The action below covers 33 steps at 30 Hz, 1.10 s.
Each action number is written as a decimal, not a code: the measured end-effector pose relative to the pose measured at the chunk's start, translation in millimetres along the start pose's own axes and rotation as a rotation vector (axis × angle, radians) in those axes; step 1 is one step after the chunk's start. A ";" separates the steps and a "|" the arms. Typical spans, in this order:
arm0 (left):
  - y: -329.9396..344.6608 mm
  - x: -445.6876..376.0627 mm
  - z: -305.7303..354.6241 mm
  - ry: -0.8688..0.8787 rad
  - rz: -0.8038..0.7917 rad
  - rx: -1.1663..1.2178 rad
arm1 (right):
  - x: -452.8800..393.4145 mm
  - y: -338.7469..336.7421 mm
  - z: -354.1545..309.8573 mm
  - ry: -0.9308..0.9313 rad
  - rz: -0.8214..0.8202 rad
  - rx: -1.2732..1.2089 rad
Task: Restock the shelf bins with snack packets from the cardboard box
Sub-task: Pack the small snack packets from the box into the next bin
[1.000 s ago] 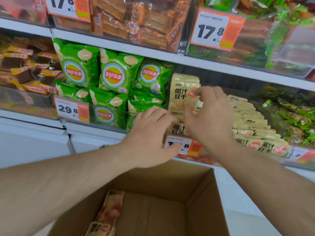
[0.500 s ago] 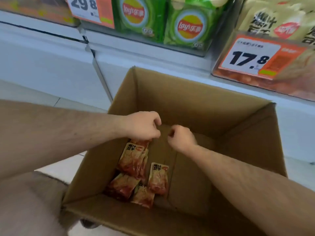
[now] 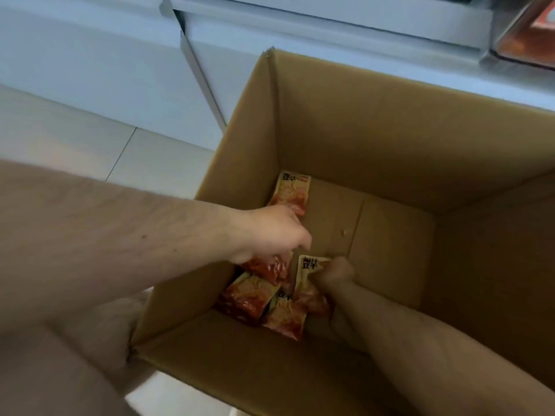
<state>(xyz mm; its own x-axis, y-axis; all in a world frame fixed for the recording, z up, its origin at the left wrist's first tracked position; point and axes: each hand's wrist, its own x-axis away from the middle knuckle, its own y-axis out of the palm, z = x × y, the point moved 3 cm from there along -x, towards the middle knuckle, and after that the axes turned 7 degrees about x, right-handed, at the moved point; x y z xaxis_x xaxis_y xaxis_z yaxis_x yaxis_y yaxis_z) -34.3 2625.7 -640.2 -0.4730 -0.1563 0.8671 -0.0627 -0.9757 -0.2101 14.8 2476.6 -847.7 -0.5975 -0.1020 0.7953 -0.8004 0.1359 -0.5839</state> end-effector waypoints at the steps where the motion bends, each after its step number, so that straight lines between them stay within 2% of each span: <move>1: -0.7 0.3 -1.1 -0.017 0.011 0.032 | -1.6 -8.3 1.3 0.033 -0.041 -0.042; 5: -1.1 2.1 -3.7 -0.058 0.064 0.147 | 17.0 -42.0 0.6 0.095 -0.330 -0.581; 8: 3.0 4.4 -5.0 -0.092 0.058 0.203 | 53.9 -55.9 -21.2 -0.002 -0.672 -0.932; 10: 3.2 5.5 -5.3 -0.087 0.087 0.214 | 78.0 -63.1 -41.0 -0.158 -0.833 -1.012; 12: -0.9 3.1 -8.7 -0.079 0.172 0.194 | 89.8 -64.8 -54.4 -0.250 -0.896 -1.025; 14: -6.1 1.2 -11.8 -0.074 0.248 0.184 | 82.4 -59.4 -56.5 -0.237 -0.885 -1.095; 16: -9.7 -0.7 -15.3 -0.071 0.280 0.185 | 71.1 -47.7 -47.9 -0.082 -0.778 -1.088; 17: -10.9 -1.5 -16.6 -0.070 0.283 0.184 | 67.0 -39.8 -38.7 0.005 -0.685 -0.967; 19: -12.2 -2.5 -18.6 -0.066 0.270 0.182 | 64.3 -16.2 -17.3 0.096 -0.534 -0.558; 21: -13.1 -3.3 -19.8 -0.063 0.257 0.187 | 68.9 9.6 -2.0 0.175 -0.535 -0.281; 23: -14.0 -3.6 -19.8 -0.055 0.255 0.183 | 72.3 29.8 5.3 0.255 -0.606 -0.162; 28: -14.7 -3.4 -17.7 -0.030 0.262 0.181 | 55.6 39.0 3.9 0.262 -0.630 -0.290; 33: -14.2 -0.2 -5.8 0.015 0.245 0.211 | 60.1 -34.6 8.6 0.127 -0.409 -0.307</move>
<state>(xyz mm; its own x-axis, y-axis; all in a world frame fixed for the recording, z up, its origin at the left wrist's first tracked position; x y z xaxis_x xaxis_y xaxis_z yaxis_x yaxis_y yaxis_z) -38.3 2640.6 -640.1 -0.4649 -0.3899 0.7949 0.2376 -0.9198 -0.3122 6.2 2457.3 -781.1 -0.2136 -0.0889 0.9729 -0.9046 0.3941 -0.1626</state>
